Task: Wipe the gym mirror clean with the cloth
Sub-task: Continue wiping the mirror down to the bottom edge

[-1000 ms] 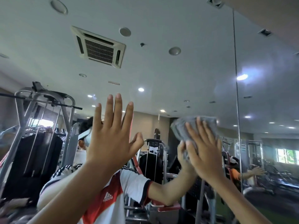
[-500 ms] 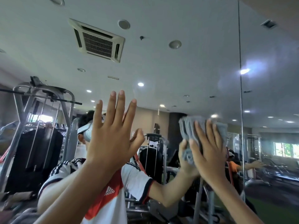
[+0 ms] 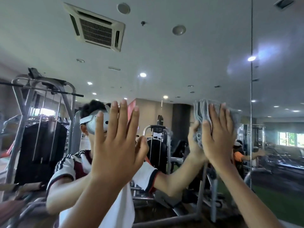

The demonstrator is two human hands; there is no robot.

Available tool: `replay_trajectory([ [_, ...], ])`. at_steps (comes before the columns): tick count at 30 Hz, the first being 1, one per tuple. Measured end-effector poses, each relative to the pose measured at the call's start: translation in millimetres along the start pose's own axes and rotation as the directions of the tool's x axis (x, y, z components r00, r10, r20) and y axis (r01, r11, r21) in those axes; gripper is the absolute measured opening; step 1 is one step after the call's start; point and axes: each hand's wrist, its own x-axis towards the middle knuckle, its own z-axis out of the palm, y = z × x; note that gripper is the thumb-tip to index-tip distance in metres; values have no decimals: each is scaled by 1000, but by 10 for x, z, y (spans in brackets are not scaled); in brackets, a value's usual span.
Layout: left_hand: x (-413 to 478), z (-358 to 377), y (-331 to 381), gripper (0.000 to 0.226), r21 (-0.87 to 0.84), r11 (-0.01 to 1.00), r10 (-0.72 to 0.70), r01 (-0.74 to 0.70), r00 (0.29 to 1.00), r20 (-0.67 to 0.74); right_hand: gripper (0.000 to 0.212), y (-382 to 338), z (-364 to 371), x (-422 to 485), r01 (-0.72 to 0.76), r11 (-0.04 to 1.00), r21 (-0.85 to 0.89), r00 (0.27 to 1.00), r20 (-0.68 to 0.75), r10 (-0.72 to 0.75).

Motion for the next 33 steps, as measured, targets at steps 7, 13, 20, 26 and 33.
replay_trajectory([
  [7, -111, -2, -41, 69, -20, 999, 34, -35, 999, -30, 50, -473, 5, -631, 392, 918, 63, 919, 11, -393],
  [13, -118, 31, 5, 73, 42, 999, 27, -27, 1000, 12, 51, 137, -36, -531, 112, 994, -16, 993, -22, -112],
  [20, -143, 21, -49, 69, 16, 999, 52, -52, 998, -17, 51, -640, 32, -607, 241, 967, 76, 971, -18, -240],
  [26, -496, -16, 45, 66, 3, 999, 38, -38, 999, 25, 48, 43, -94, -1196, 291, 954, 73, 952, 74, -296],
  [33, -532, 0, 3, 64, -50, 998, 48, -49, 999, -10, 48, -581, 103, -473, 45, 989, 141, 996, -87, -33],
])
